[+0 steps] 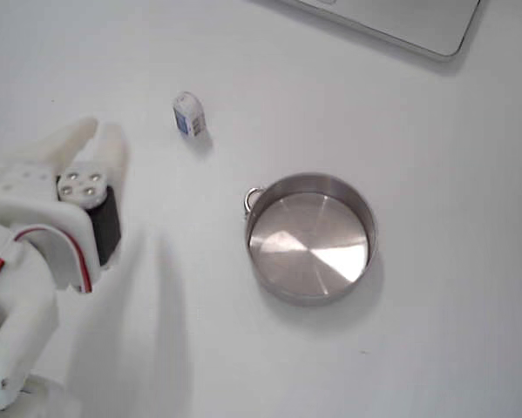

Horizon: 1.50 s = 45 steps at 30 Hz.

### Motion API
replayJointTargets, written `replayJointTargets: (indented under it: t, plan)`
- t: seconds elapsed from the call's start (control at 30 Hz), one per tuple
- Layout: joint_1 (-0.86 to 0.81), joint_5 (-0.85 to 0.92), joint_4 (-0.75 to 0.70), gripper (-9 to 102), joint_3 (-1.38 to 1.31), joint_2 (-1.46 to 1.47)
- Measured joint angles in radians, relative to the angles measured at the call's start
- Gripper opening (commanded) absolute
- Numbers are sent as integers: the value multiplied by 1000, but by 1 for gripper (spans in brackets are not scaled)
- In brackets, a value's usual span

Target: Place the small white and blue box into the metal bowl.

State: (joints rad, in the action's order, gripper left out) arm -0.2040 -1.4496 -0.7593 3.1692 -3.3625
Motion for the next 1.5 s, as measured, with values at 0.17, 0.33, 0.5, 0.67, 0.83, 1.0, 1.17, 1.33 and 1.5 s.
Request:
replayJointTargets:
  t: [0.17, 0.33, 0.5, 0.67, 0.83, 1.0, 1.17, 1.33, 1.5]
  plan:
    - [-12, 0, 253, 33, 2, 235]
    - [-11, 0, 525, 32, 2, 472]
    - [-11, 0, 805, 32, -5, 770]
    - [-11, -2, 1028, 32, -8, 969]
    - [-11, -2, 1117, 32, -17, 1085]
    - [-11, -2, 1135, 32, -80, 1258]
    - [-11, -2, 1135, 32, -149, 1391]
    - [-11, -2, 1135, 32, -196, 1437]
    - [-11, -2, 1135, 32, -238, 1479]
